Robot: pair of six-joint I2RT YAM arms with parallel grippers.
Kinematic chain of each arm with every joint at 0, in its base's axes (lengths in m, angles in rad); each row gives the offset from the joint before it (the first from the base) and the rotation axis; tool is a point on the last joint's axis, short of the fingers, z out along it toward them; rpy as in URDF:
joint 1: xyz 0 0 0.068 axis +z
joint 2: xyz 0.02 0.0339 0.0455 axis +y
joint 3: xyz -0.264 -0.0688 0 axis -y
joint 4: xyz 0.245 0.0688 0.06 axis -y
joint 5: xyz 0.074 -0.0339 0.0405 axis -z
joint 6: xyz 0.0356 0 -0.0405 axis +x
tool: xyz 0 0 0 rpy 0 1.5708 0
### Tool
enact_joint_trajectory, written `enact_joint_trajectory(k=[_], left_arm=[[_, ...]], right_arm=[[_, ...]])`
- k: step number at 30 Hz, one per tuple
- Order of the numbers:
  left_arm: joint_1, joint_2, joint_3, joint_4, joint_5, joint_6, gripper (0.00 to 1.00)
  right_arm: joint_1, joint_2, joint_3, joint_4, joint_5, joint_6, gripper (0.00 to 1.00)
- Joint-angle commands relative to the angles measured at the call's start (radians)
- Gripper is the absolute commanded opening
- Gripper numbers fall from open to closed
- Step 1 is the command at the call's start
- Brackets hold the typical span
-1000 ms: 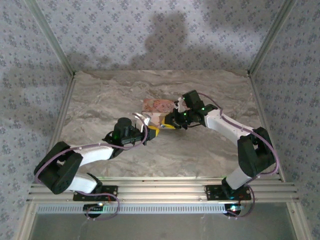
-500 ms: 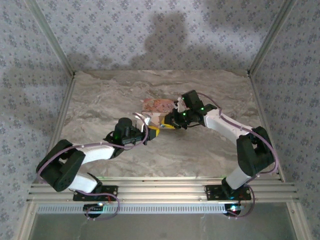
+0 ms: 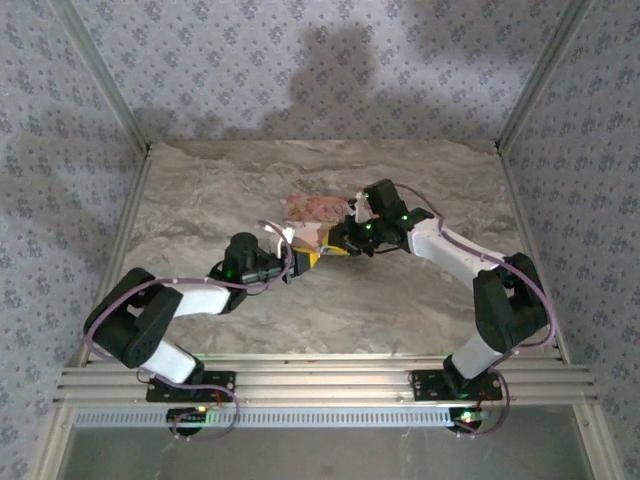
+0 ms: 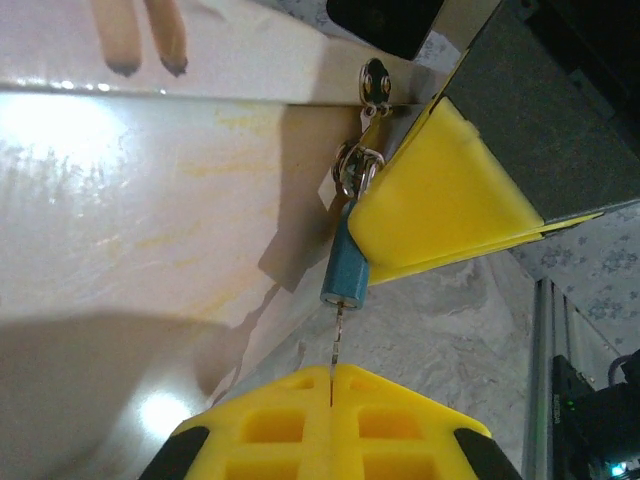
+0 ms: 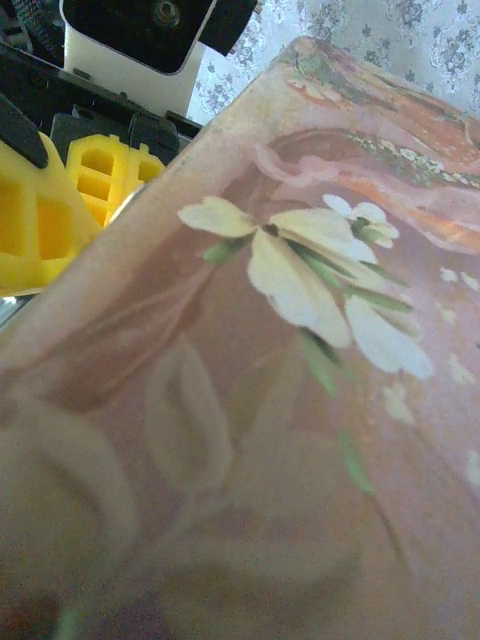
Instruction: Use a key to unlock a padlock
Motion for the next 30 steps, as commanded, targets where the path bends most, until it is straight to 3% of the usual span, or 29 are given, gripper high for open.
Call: enact_joint_trajectory(k=[1,20,30], left_arm=[[0.002,0.020,0.028,0.165,0.055,-0.047,0.00],[-0.001,0.057,0.085,0.225,0.060,-0.102,0.00],[-0.074,0.034,0.108,0.066,-0.100,0.061,0.00]], right_arm=[[0.016,-0.011,-0.006,0.041,-0.066,-0.012,0.00],[0.020,-0.003,-0.039,0.058,-0.033,-0.010,0.00],[0.032,0.000,-0.030,0.070,-0.065,0.008,0.00]])
